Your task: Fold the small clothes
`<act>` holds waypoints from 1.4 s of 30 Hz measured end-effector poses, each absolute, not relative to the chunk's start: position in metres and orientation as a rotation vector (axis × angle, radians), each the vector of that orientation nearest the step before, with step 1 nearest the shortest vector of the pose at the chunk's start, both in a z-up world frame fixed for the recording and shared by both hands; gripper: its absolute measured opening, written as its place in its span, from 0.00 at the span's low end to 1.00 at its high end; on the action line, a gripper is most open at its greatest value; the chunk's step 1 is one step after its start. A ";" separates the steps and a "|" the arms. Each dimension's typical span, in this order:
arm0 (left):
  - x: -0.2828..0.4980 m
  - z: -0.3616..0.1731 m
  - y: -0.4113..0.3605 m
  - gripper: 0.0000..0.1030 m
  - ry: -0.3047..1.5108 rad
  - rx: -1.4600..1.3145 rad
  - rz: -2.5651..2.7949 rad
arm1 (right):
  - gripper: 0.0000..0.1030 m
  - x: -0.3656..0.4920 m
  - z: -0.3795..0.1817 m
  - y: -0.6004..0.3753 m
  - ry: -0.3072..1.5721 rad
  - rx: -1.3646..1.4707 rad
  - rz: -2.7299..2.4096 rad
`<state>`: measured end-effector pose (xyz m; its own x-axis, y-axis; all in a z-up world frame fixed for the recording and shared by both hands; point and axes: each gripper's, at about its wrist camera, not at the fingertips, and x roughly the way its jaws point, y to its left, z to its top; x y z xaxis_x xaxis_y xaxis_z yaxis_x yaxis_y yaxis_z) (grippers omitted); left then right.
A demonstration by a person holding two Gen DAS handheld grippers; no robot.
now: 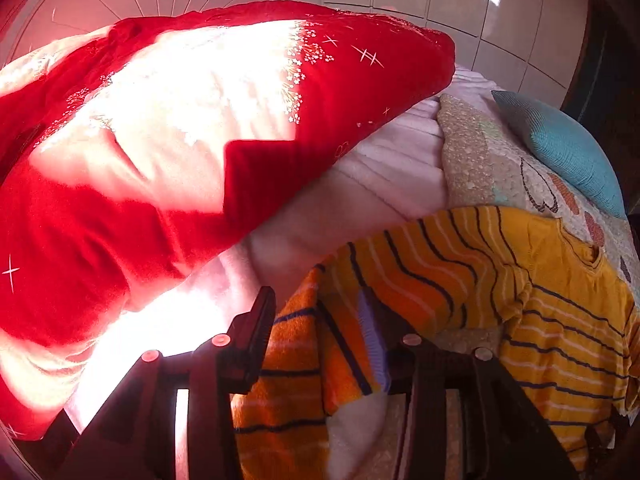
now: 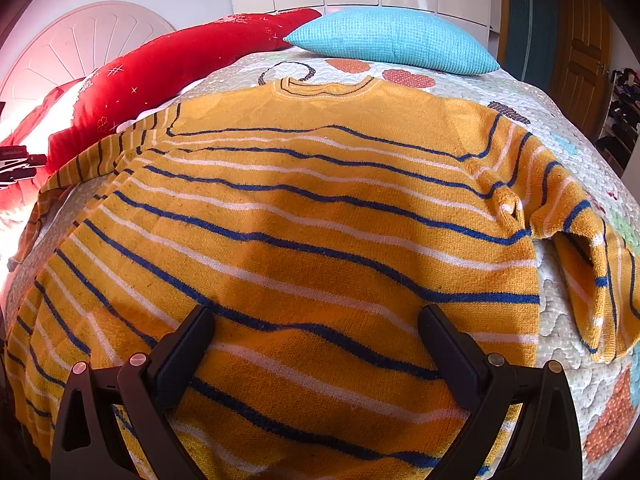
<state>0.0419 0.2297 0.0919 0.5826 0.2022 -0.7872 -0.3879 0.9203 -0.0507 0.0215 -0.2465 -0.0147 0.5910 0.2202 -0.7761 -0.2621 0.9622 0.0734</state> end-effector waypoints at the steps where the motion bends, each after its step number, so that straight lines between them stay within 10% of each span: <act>1: 0.029 0.098 0.220 0.45 0.867 -0.224 0.325 | 1.00 0.021 -0.015 -0.247 0.895 -0.049 0.282; 6: -0.034 0.114 0.158 0.69 0.814 -0.232 0.189 | 1.00 0.021 -0.014 -0.248 0.888 -0.047 0.281; 20: -0.103 0.071 0.013 0.69 0.959 -0.290 -0.038 | 0.95 -0.057 0.034 -0.392 0.726 0.186 -0.087; 28: -0.099 0.071 -0.004 0.69 0.959 -0.295 -0.063 | 0.96 -0.062 0.013 -0.557 0.654 0.780 -0.213; 30: -0.102 0.074 -0.006 0.69 0.959 -0.282 -0.063 | 0.87 -0.053 0.007 -0.574 0.641 0.882 -0.221; 32: -0.104 0.076 -0.006 0.69 0.961 -0.265 -0.048 | 0.25 -0.041 0.000 -0.588 0.673 0.957 -0.207; 33: -0.105 0.077 -0.004 0.69 0.959 -0.261 -0.040 | 0.16 -0.036 -0.002 -0.594 0.690 0.976 -0.178; 42: -0.108 0.078 0.026 0.69 0.938 -0.315 0.016 | 0.07 -0.063 0.082 -0.663 0.586 0.708 -0.445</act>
<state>-0.1084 0.0258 0.0780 0.5946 -0.1231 -0.7945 -0.1493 0.9541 -0.2596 -0.0631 -0.6630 0.0816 0.7522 -0.1815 -0.6334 0.5615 0.6795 0.4722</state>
